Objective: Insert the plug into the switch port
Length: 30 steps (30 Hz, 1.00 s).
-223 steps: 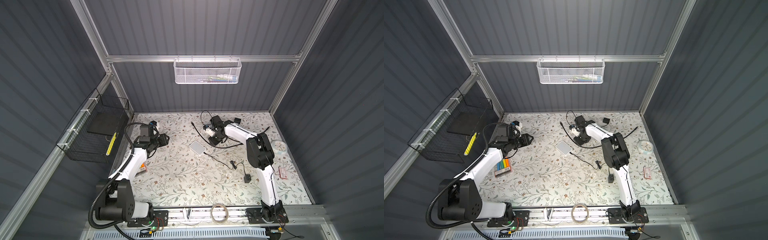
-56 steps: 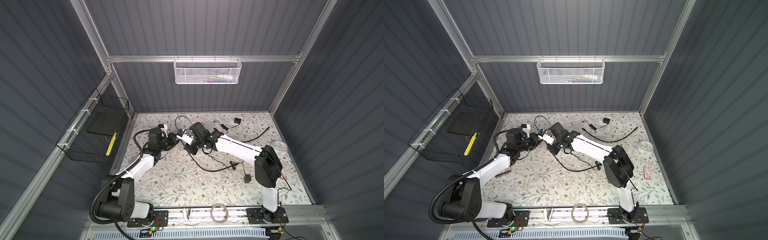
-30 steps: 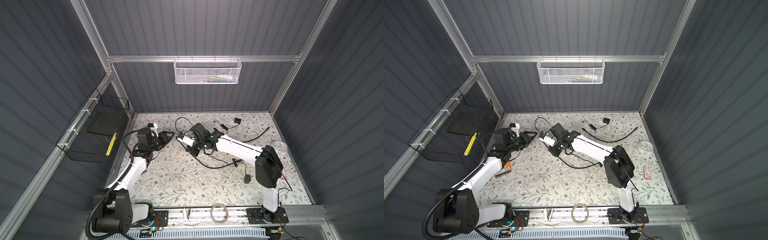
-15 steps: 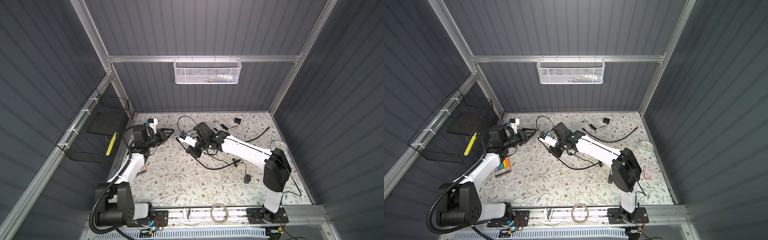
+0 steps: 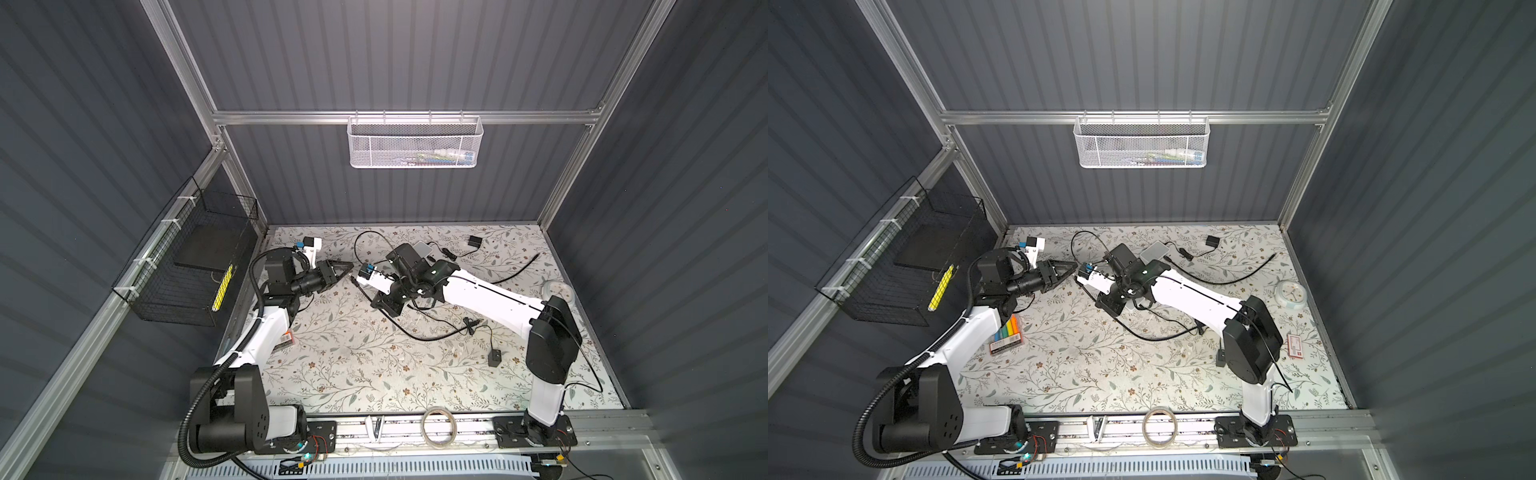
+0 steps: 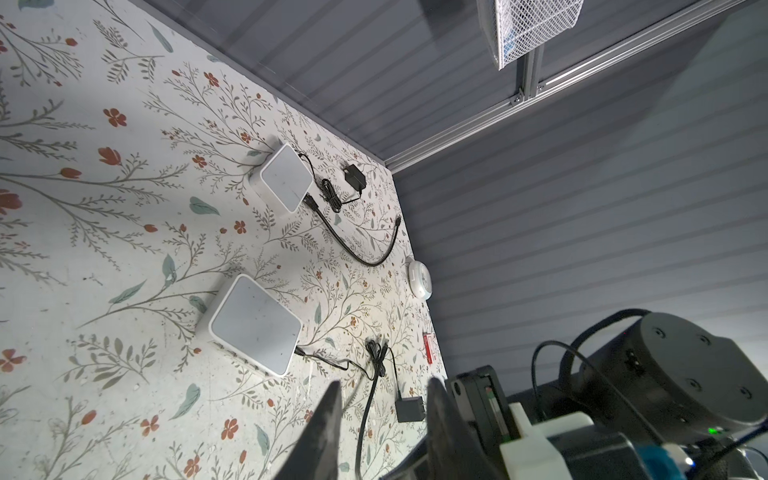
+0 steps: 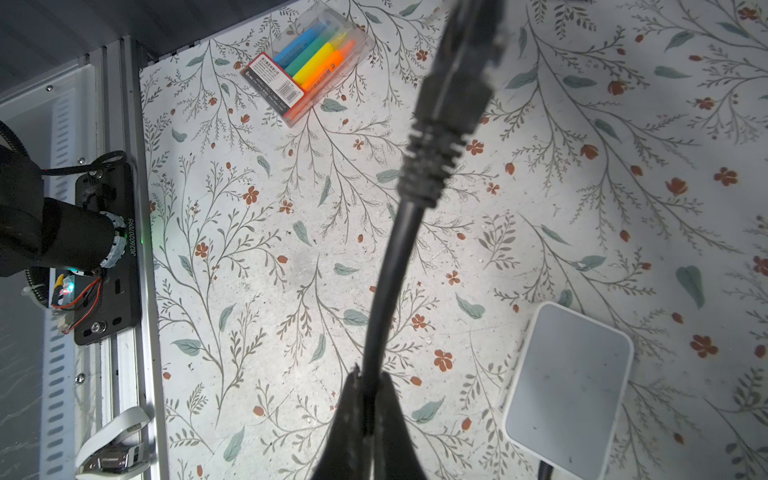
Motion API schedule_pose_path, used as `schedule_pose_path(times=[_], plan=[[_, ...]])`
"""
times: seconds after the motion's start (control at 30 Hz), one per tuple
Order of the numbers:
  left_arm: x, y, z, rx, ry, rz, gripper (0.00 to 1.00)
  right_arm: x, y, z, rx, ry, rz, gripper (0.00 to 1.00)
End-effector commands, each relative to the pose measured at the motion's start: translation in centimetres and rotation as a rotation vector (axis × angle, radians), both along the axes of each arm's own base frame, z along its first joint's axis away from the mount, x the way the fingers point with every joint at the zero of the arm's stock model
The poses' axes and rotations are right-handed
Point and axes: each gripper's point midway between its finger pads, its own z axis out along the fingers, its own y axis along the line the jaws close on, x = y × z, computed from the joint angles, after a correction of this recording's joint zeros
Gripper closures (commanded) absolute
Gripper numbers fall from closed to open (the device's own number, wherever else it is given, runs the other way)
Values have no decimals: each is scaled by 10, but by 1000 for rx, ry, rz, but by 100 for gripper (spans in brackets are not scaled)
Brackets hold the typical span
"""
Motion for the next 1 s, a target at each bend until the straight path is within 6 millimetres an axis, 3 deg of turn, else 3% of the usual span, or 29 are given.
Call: schedule_pose_path(times=[0.0, 0.8, 0.97], plan=[[-5, -6, 6, -1, -28, -53, 69, 2, 4, 2, 5, 4, 13, 100], [-10, -8, 1, 15, -9, -78, 96, 18, -2, 3, -11, -19, -24, 100], [-9, -7, -1, 22, 0, -70, 100, 25, -7, 2, -35, -45, -61, 94]])
